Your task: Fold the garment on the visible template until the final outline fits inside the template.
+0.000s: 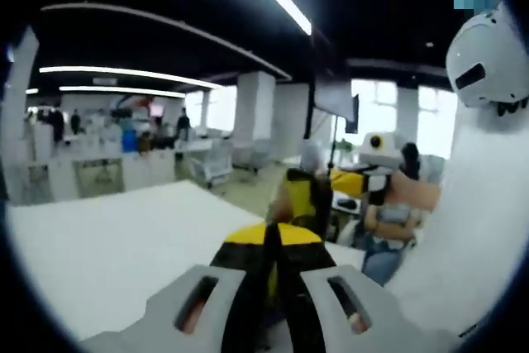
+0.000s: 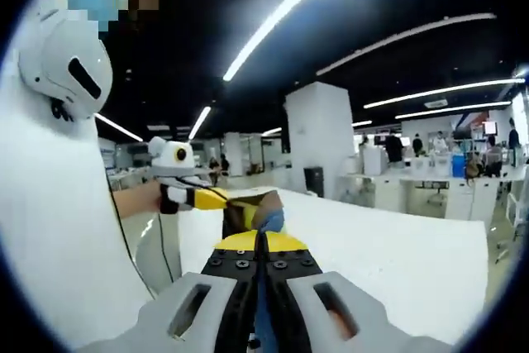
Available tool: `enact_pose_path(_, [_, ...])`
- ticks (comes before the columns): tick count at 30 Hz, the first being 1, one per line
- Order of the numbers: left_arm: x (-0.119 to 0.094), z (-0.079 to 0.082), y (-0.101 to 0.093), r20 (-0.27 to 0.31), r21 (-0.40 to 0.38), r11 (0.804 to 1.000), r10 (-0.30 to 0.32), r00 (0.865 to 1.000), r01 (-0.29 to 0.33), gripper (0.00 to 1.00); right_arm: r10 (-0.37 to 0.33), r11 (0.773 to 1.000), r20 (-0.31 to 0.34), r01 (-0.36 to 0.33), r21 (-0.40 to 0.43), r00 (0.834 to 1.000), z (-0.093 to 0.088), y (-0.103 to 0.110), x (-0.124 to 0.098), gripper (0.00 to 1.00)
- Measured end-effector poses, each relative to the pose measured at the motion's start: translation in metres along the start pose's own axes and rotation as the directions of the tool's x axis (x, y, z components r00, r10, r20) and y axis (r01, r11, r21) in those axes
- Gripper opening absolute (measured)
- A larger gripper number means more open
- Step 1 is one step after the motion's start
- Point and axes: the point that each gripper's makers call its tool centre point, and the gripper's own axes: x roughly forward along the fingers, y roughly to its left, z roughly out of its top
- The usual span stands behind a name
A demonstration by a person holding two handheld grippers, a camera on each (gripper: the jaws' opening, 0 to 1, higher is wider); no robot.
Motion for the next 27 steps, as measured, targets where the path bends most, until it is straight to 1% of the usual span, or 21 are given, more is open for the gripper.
enact_pose_path(1, [-0.001,0.001,-0.002,0.004,-0.005,1.0,-0.011,1.0,0.011,0.0,0.013,1.0,0.005,-0.013,0.007,1.0,0.001,0.003,0.0,0.01])
enact_pose_path(2, [-0.004,0.003,-0.005,0.012,-0.012,1.0,-0.022,1.0,0.022,0.0,0.051,0.998,0.007,-0.051,0.02,0.999,0.001,0.011,-0.001,0.01])
enact_pose_path(3, [-0.005,0.004,-0.007,0.015,-0.017,0.999,-0.029,0.999,0.029,0.0,0.074,0.997,0.008,-0.075,0.029,0.997,0.002,0.015,-0.002,0.01])
enact_pose_path(4, [-0.007,0.005,-0.009,0.017,-0.021,0.999,-0.035,0.999,0.035,0.0,0.078,0.997,0.015,-0.079,0.027,0.997,0.004,0.017,-0.002,0.01])
enact_pose_path(5, [-0.009,0.007,-0.011,0.021,-0.025,0.999,-0.042,0.999,0.043,0.0,0.108,0.993,0.026,-0.109,0.041,0.994,0.008,0.023,-0.003,0.01])
enact_pose_path(8, [-0.016,0.018,-0.022,0.044,-0.031,0.996,-0.081,0.996,0.083,0.0,0.141,0.988,0.054,-0.144,0.05,0.989,0.017,0.03,-0.005,0.01])
enact_pose_path(10, [-0.019,0.026,-0.029,0.051,-0.023,0.995,-0.1,0.994,0.101,0.0,0.174,0.982,0.092,-0.18,0.059,0.98,0.026,0.035,-0.009,0.01])
enact_pose_path(11, [-0.021,0.031,-0.034,0.052,-0.017,0.994,-0.111,0.992,0.112,0.0,0.196,0.977,0.12,-0.205,0.064,0.973,0.032,0.037,-0.012,0.01])
enact_pose_path(15, [-0.024,0.052,-0.047,0.074,0.034,0.989,-0.143,0.987,0.141,0.0,0.22,0.969,0.203,-0.238,0.068,0.954,0.053,0.039,-0.015,0.01])
enact_pose_path(16, [-0.025,0.063,-0.05,0.108,0.043,0.986,-0.165,0.98,0.162,0.0,0.225,0.966,0.245,-0.248,0.069,0.943,0.062,0.037,-0.015,0.01])
enact_pose_path(17, [-0.024,0.069,-0.051,0.129,0.035,0.984,-0.179,0.975,0.176,0.0,0.216,0.967,0.264,-0.243,0.075,0.94,0.065,0.032,-0.016,0.01])
enact_pose_path(18, [-0.02,0.074,-0.048,0.148,0.021,0.984,-0.181,0.972,0.18,0.0,0.207,0.969,0.27,-0.236,0.079,0.94,0.065,0.024,-0.016,0.01])
enact_pose_path(19, [-0.016,0.073,-0.043,0.152,0.009,0.984,-0.176,0.973,0.177,0.0,0.204,0.969,0.267,-0.233,0.084,0.942,0.063,0.017,-0.017,0.01])
enact_pose_path(20, [-0.009,0.066,-0.028,0.141,-0.024,0.988,-0.147,0.979,0.152,0.0,0.153,0.977,0.235,-0.183,0.109,0.96,0.052,-0.001,-0.014,0.01])
enact_pose_path(21, [-0.004,0.059,-0.02,0.126,-0.036,0.991,-0.125,0.984,0.131,0.0,0.137,0.979,0.207,-0.164,0.118,0.969,0.043,-0.009,-0.012,0.01])
enact_pose_path(22, [0.001,0.047,-0.005,0.103,-0.05,0.994,-0.095,0.99,0.101,0.0,0.109,0.982,0.152,-0.13,0.138,0.982,0.027,-0.022,-0.009,0.01])
enact_pose_path(23, [0.006,0.038,0.005,0.084,-0.079,0.994,-0.07,0.994,0.077,0.0,0.068,0.985,0.121,-0.086,0.148,0.99,0.017,-0.035,-0.006,0.01])
enact_pose_path(24, [0.013,0.027,0.018,0.066,-0.098,0.994,-0.038,0.997,0.045,0.0,0.051,0.983,0.082,-0.065,0.173,0.995,0.004,-0.043,-0.002,0.01])
enact_pose_path(25, [0.017,0.018,0.027,0.054,-0.103,0.994,-0.026,0.998,0.031,0.0,0.043,0.983,0.058,-0.052,0.176,0.997,-0.004,-0.048,0.002,0.01])
enact_pose_path(26, [0.02,0.011,0.037,0.042,-0.116,0.993,-0.003,0.999,0.008,0.0,0.011,0.986,0.036,-0.017,0.168,0.999,-0.012,-0.057,0.004,0.01])
enact_pose_path(27, [0.024,0.002,0.048,0.017,-0.132,0.991,0.031,0.999,-0.029,0.0,-0.004,0.984,-0.007,0.005,0.177,1.0,-0.024,-0.064,0.01,0.01])
